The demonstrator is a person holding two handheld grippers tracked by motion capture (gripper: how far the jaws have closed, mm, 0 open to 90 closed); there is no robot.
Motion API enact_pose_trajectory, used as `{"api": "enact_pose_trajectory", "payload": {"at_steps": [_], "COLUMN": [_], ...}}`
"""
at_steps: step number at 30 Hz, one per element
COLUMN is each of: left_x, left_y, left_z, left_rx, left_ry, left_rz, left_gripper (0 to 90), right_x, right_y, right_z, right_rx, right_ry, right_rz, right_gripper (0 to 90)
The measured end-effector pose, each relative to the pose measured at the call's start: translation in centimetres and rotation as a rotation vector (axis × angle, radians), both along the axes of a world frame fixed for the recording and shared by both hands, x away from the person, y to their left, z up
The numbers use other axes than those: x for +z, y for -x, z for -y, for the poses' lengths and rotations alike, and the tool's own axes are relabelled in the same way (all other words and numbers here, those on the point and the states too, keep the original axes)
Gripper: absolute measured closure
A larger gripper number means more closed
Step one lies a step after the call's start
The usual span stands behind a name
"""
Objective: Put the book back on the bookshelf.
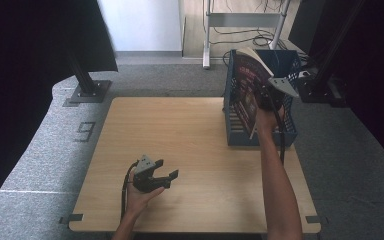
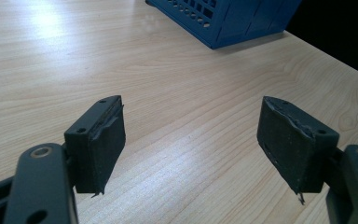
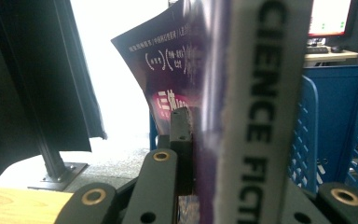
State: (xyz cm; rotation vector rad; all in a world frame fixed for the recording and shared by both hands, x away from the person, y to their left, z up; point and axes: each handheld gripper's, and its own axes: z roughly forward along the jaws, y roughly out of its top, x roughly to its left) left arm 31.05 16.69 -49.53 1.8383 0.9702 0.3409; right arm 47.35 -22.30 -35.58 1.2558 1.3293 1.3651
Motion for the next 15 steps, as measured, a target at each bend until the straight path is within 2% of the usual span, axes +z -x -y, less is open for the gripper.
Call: {"api": "enact_pose_trajectory", "payload": {"at_steps": [15], "left_x": [-0.2], "left_y": [-0.4], "left_z": [-0.4], "left_rx": [0.005], "left_ry": [0.01], "left_rz": [-0.009], "left_gripper": [23.5], "right_x": [0.3], "right_y": [-1.4], "right_z": [-0.3], "right_rx": [-0.015], "right_ry": [0.007], "right_rz": [0.024], "right_gripper": [81.8]}}
